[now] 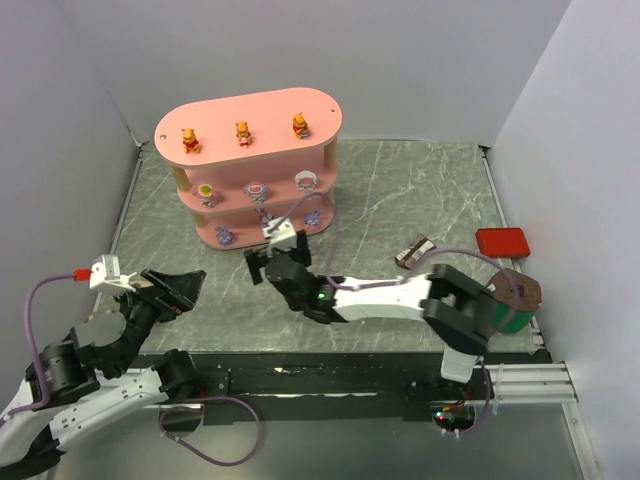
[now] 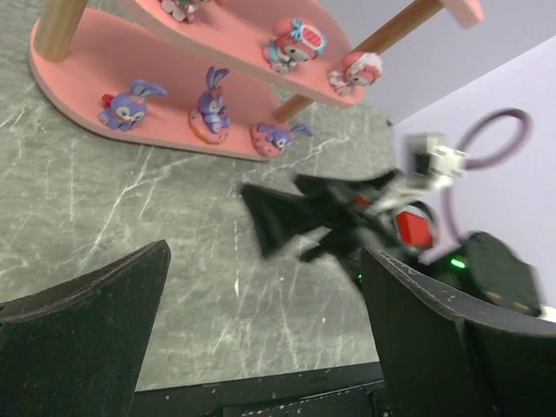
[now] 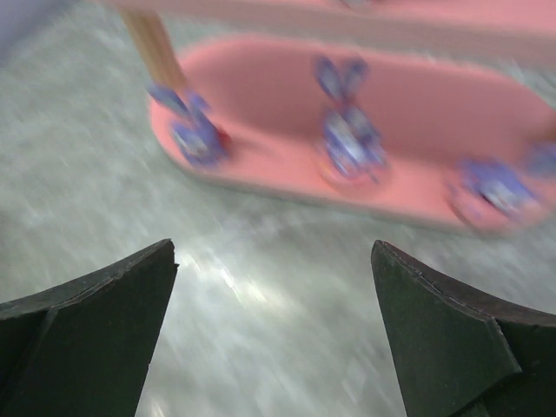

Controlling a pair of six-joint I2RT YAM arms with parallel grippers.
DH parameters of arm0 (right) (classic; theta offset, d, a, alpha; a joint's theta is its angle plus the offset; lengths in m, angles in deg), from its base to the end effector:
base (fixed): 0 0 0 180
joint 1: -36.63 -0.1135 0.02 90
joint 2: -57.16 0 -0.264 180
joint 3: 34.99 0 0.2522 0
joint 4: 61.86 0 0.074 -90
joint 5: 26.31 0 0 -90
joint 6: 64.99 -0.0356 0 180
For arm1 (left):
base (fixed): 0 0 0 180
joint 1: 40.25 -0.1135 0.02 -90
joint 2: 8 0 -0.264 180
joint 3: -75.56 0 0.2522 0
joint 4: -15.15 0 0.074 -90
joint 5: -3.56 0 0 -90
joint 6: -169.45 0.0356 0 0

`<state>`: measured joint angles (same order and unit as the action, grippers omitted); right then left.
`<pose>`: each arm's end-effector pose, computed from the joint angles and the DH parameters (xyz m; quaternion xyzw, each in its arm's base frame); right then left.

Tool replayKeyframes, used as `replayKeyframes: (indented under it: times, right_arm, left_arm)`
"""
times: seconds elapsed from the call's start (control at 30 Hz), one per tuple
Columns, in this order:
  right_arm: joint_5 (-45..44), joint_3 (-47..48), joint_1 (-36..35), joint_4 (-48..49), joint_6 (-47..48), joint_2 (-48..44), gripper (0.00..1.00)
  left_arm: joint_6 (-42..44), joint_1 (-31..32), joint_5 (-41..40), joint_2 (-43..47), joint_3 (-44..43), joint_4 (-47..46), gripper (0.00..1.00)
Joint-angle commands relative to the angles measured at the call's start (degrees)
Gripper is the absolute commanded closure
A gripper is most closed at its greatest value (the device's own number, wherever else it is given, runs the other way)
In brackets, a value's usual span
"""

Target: Place and organize the plastic toys onto the shelf

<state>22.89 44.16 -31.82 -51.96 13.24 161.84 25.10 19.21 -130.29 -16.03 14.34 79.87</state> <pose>0.1729 0.3744 0.2330 -0.1690 0.7572 0.1526 0.6122 0.0250 0.0062 0.3324 -0.2039 0.7284 -0.3336 0.5627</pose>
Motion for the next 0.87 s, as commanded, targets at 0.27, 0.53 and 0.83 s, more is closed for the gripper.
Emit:
replayKeyframes:
  times: [0.27, 0.53, 0.83]
  right_arm:
    - [-4.11, -20.03, 2.09, -32.25, -23.46, -32.49, 0.00]
    - [-5.35, -25.39, 2.61, -39.30, -28.04, -47.10, 0.00]
    - [-4.73, -27.86, 3.32, -39.74, -26.11, -55.38, 0.00]
  left_arm:
    - [-1.46, 0.39, -1.23, -5.50, -2.02, 2.21, 0.04]
    - [0.12, 0.39, 0.00, -5.68, -1.49, 0.54, 0.04]
    - [0.48, 0.30, -0.17, -5.94, -1.31, 0.45, 0.04]
